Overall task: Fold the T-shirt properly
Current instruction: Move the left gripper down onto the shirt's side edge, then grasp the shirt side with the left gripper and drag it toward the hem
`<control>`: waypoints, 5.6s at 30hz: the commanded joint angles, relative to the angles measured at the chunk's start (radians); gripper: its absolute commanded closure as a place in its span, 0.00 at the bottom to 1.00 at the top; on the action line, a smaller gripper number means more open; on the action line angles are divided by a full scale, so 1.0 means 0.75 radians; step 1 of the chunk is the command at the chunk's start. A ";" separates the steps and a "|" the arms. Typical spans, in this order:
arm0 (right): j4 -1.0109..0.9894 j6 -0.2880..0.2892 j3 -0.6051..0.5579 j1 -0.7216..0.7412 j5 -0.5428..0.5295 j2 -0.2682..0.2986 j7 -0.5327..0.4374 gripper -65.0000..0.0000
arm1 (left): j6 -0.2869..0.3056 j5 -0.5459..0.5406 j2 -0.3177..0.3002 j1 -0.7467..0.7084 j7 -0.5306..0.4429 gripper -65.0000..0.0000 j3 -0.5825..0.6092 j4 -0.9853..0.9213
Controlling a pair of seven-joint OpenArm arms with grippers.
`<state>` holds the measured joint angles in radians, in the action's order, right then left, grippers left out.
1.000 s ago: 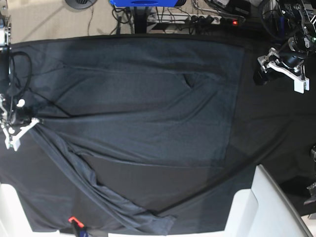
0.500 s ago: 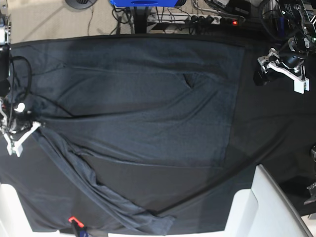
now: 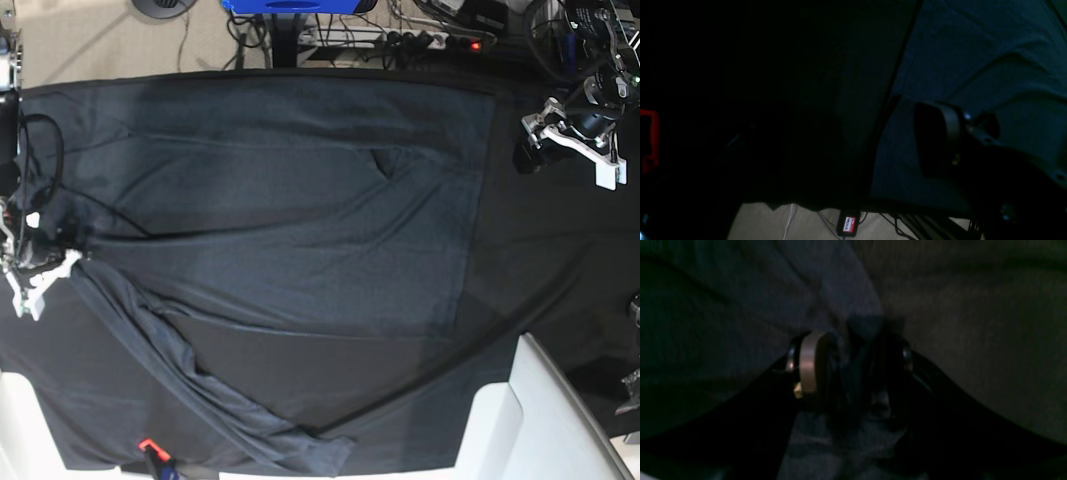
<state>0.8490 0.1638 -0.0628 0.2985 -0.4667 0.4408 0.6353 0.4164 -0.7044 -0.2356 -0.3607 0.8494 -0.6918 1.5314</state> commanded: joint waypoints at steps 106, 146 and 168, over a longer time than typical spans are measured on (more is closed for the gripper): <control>0.080 -0.011 0.013 0.004 -0.003 0.056 -0.024 1.00 | -0.198 -0.021 -0.194 0.468 -0.098 1.00 0.768 -0.347; 0.080 -0.011 0.007 0.006 -0.003 0.056 -0.024 1.00 | -0.192 -0.019 -0.086 1.241 -0.444 0.36 1.056 -1.409; 0.076 -0.011 0.005 0.012 -0.003 0.056 -0.134 1.00 | -0.192 -0.019 -0.086 1.304 -0.622 1.00 1.044 -1.276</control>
<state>0.8948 0.1566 -0.0650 0.2821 -0.4667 0.4622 0.5537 0.2680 -0.7109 -0.2863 0.5903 0.3992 0.0952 0.5594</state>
